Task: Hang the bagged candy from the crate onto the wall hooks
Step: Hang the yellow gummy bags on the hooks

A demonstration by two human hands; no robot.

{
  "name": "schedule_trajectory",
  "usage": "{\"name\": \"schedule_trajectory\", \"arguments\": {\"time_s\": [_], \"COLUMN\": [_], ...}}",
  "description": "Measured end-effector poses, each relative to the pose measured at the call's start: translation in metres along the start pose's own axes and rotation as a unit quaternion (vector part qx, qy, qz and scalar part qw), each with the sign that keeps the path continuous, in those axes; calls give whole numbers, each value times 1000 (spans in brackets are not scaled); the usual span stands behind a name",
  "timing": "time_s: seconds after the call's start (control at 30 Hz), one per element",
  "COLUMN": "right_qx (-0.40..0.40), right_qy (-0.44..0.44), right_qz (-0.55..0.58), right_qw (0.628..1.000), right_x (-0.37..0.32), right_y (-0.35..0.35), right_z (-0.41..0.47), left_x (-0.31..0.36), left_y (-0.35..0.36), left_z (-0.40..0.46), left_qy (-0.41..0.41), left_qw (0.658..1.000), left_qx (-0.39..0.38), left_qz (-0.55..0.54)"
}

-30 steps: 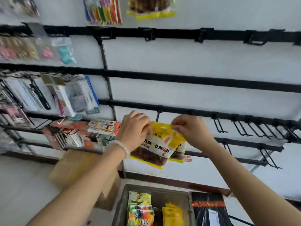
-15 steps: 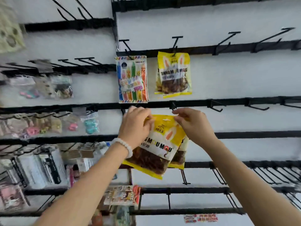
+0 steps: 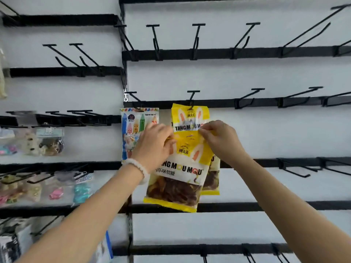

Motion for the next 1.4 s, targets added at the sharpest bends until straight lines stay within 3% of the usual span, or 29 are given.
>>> {"name": "schedule_trajectory", "arguments": {"time_s": [0.43,0.73,0.97,1.2,1.33,1.4], "right_qx": [-1,22,10,59,135,118], "right_qy": [-14,1,16,-49,-148,-193], "right_qz": [48,75,23,-77,-102,-110], "right_qw": [999,997,1000,994,974,968], "right_x": [14,29,50,64,68,70], "right_y": [21,36,56,66,55,49], "right_z": [111,123,124,127,108,98], "left_x": [-21,-29,-42,-48,-42,-36], "left_y": [41,53,76,95,90,83], "left_z": [103,107,101,99,89,86], "left_qy": [-62,-71,-72,-107,-109,-117], "left_qw": [996,996,996,994,992,990], "left_qx": [33,38,14,13,63,77], "left_qz": [57,25,53,19,16,4]}}
Point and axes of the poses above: each hand's wrist, its own z-axis towards the middle knuckle, its own y-axis out of the palm, x = y × z, the point moved 1 cm from there along z, towards the middle knuckle, and after that the axes turned 13 degrees about x, right-handed, at the moved point
